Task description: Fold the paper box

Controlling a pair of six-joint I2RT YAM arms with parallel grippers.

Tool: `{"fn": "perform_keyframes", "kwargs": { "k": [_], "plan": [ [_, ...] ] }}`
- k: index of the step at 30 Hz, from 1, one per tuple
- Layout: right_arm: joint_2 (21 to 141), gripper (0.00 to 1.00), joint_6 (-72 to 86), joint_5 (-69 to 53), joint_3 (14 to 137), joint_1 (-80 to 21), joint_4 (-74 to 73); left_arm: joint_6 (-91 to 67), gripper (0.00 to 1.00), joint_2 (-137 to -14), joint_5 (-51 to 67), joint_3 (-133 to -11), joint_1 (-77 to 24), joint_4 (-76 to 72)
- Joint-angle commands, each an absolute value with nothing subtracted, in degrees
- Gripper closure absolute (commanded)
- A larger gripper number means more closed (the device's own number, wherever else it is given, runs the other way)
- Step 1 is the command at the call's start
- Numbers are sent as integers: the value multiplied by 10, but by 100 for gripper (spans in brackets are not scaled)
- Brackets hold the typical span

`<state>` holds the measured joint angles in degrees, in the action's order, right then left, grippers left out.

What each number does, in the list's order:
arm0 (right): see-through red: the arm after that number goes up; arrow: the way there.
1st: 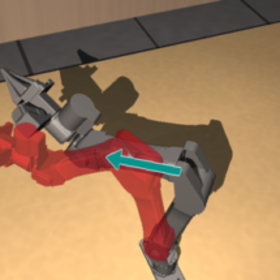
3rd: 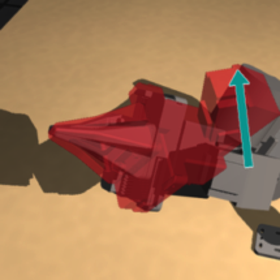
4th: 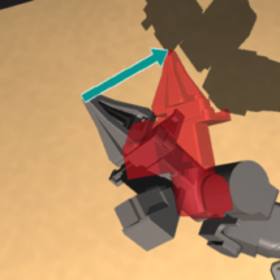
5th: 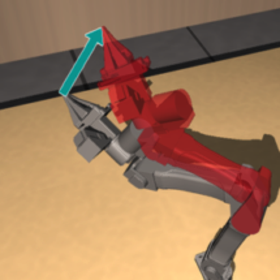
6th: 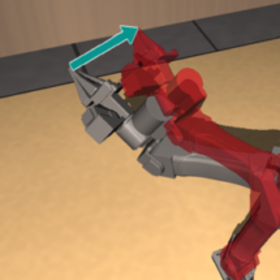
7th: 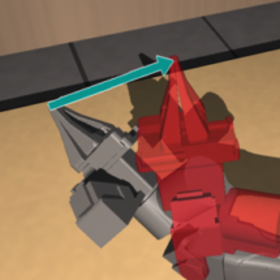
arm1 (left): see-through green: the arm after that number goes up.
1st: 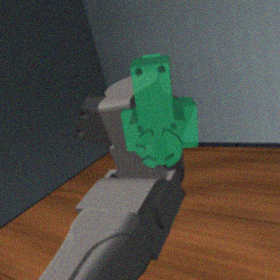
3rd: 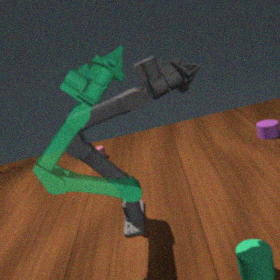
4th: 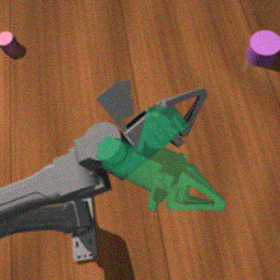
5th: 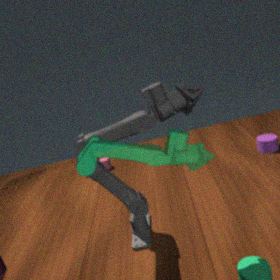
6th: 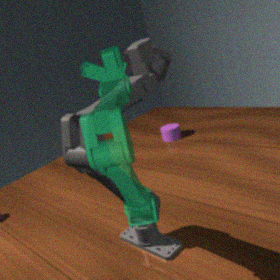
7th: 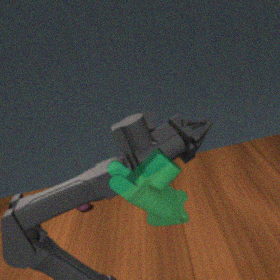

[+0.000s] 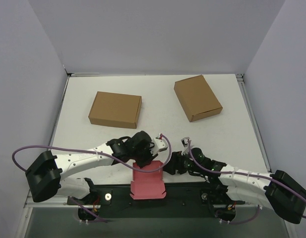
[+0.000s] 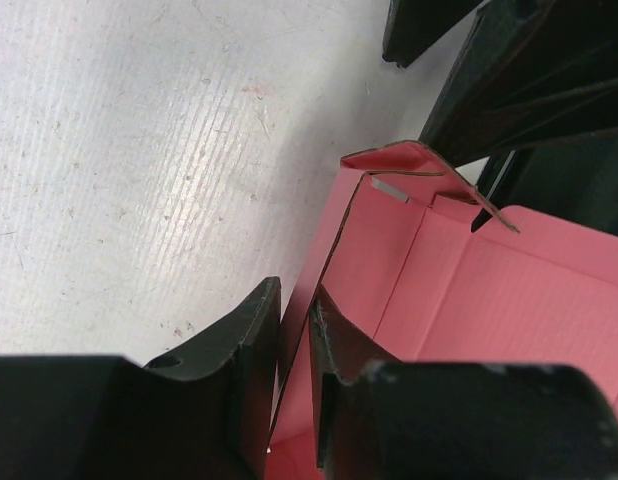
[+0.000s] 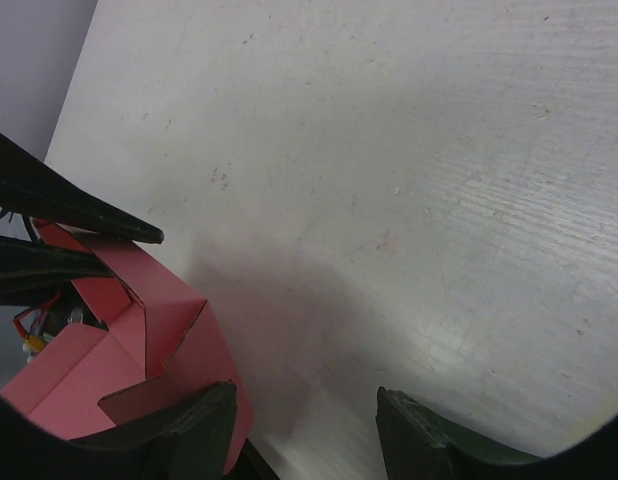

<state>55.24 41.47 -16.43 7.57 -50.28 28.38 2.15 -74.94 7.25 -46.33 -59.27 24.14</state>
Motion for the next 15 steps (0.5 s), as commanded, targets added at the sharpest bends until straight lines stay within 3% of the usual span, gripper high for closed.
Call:
{"fn": "perform_keyframes", "kwargs": {
  "k": [1,15],
  "plan": [
    [570,43,459,-140,76,-525,343,17,73,-745,52,-471,-601,226],
    [589,44,500,-120,56,-576,432,18,73,-750,47,-470,-613,230]
  ]
}}
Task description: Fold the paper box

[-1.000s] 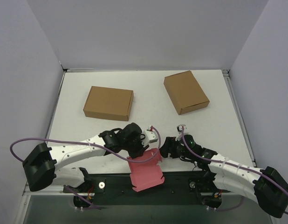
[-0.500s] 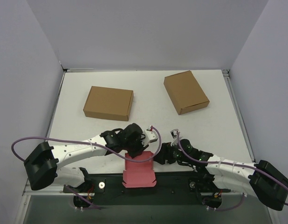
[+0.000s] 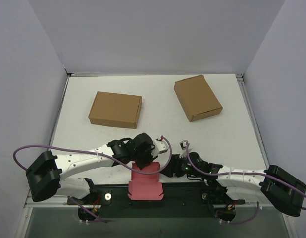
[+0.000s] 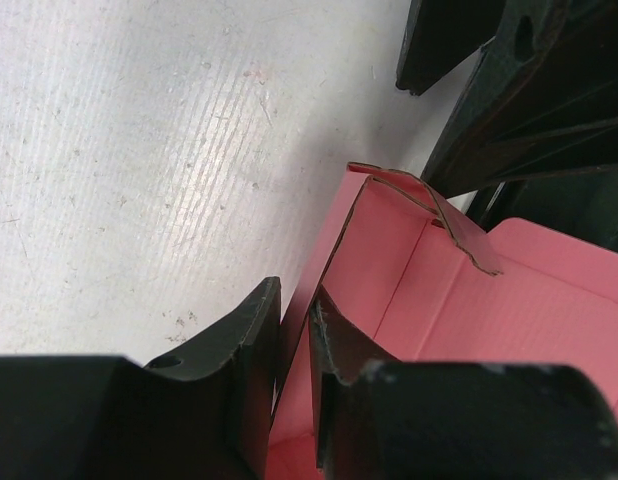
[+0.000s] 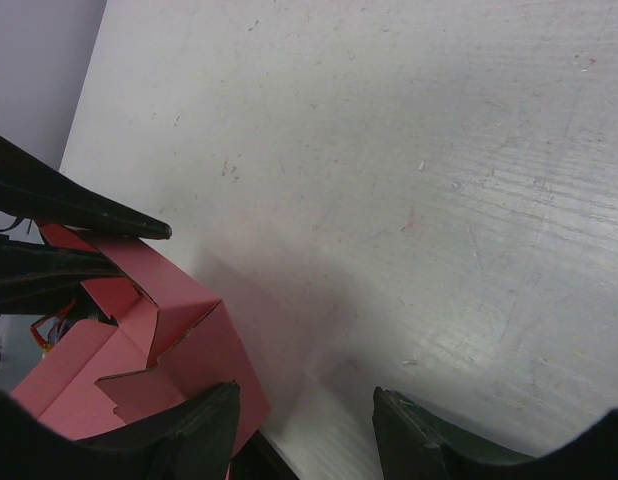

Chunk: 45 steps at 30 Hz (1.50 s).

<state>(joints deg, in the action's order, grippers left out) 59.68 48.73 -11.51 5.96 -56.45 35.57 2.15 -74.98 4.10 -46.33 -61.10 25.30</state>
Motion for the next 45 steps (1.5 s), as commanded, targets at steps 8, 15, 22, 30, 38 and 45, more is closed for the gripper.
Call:
{"fn": "perform_keyframes", "kwargs": {
  "k": [8,15,22,30,38,45],
  "plan": [
    [555,57,482,-141,30,-586,463,31,73,-743,107,-465,-613,224],
    [492,62,486,-174,-12,-593,495,38,73,-705,177,-451,-614,207],
    [383,64,464,-161,-2,-613,369,39,73,-695,185,-448,-613,202],
    [370,68,456,-149,10,-620,308,39,73,-671,186,-442,-613,195],
    [376,66,429,-68,33,-656,253,36,73,-679,185,-443,-614,195],
    [413,66,401,-21,49,-666,255,36,74,-689,182,-443,-617,196]
  ]
}}
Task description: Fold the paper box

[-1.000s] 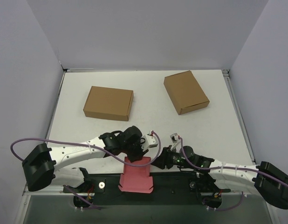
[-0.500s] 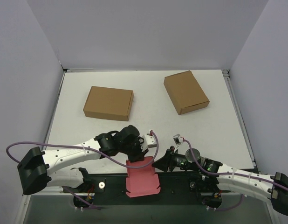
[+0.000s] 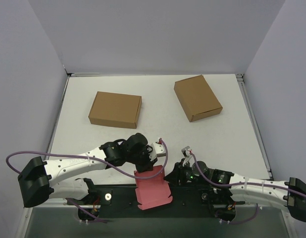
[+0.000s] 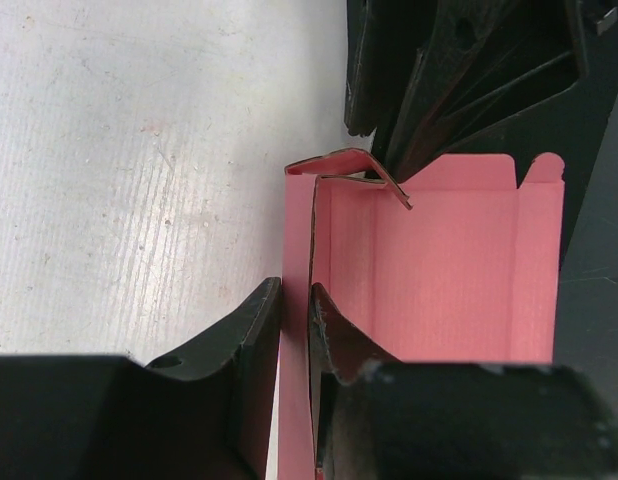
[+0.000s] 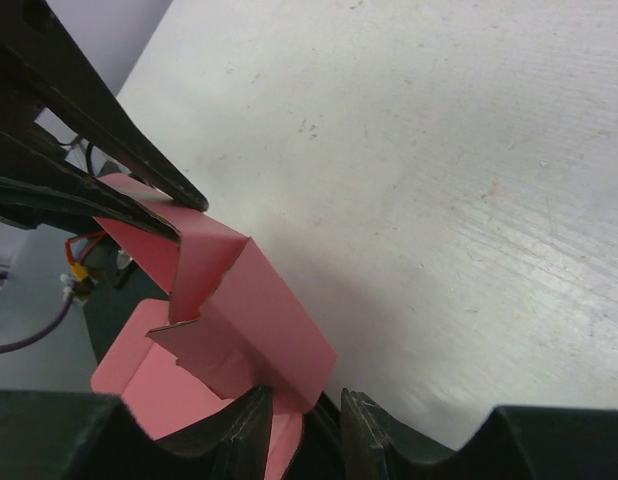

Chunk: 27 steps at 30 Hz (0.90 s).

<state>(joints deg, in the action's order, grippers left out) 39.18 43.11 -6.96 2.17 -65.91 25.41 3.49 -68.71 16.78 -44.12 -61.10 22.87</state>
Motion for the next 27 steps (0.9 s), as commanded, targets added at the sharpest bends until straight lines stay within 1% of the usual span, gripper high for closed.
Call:
{"fn": "perform_keyframes", "kwargs": {
  "k": [1,10,20,22,27],
  "plan": [
    [417,66,399,-18,50,-667,261,36,74,-692,178,-443,-618,196],
    [468,63,372,-2,47,-678,330,38,74,-727,121,-450,-638,208],
    [554,62,386,-34,44,-688,426,36,74,-741,37,-453,-665,224],
    [555,61,393,-34,42,-691,434,35,75,-744,35,-453,-669,224],
    [526,58,423,-24,35,-696,408,34,80,-757,47,-454,-680,223]
  ]
}}
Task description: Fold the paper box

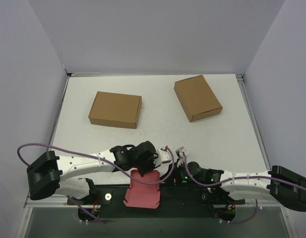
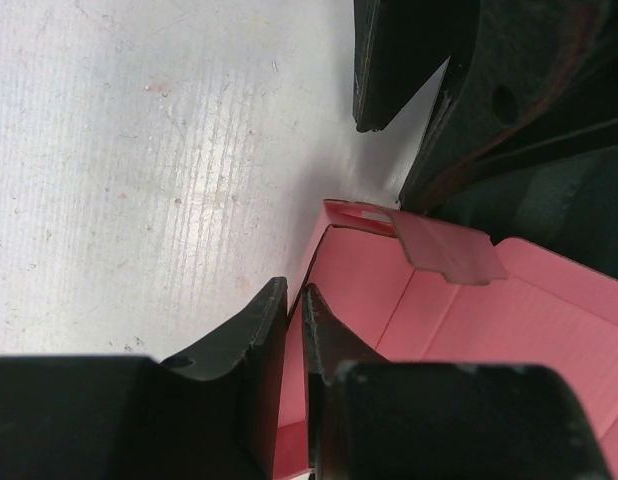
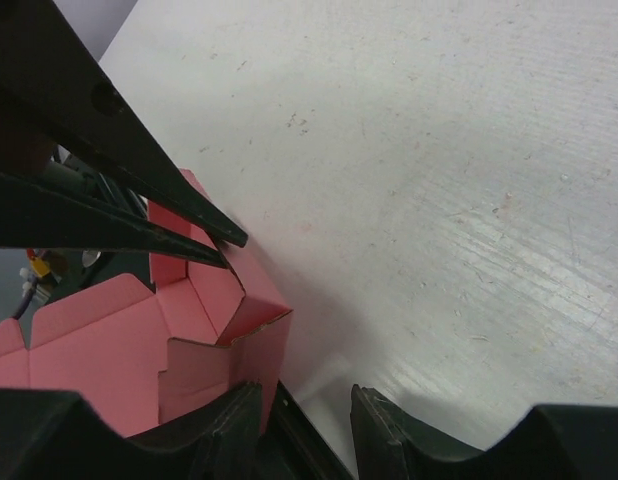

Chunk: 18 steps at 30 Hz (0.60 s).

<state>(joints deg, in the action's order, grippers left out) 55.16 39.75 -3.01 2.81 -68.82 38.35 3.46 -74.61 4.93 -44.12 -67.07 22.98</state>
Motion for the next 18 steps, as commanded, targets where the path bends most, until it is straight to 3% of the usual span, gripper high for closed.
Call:
{"fn": "perform_keyframes", "kwargs": {
  "k": [1,14,18],
  "plan": [
    [517,58,426,-20,35,-697,398,34,82,-763,49,-455,-681,223],
    [402,53,474,36,32,-715,250,22,100,-785,33,-461,-694,223],
    [371,51,512,64,28,-715,193,3,100,-793,-22,-462,-693,223]
  ]
}}
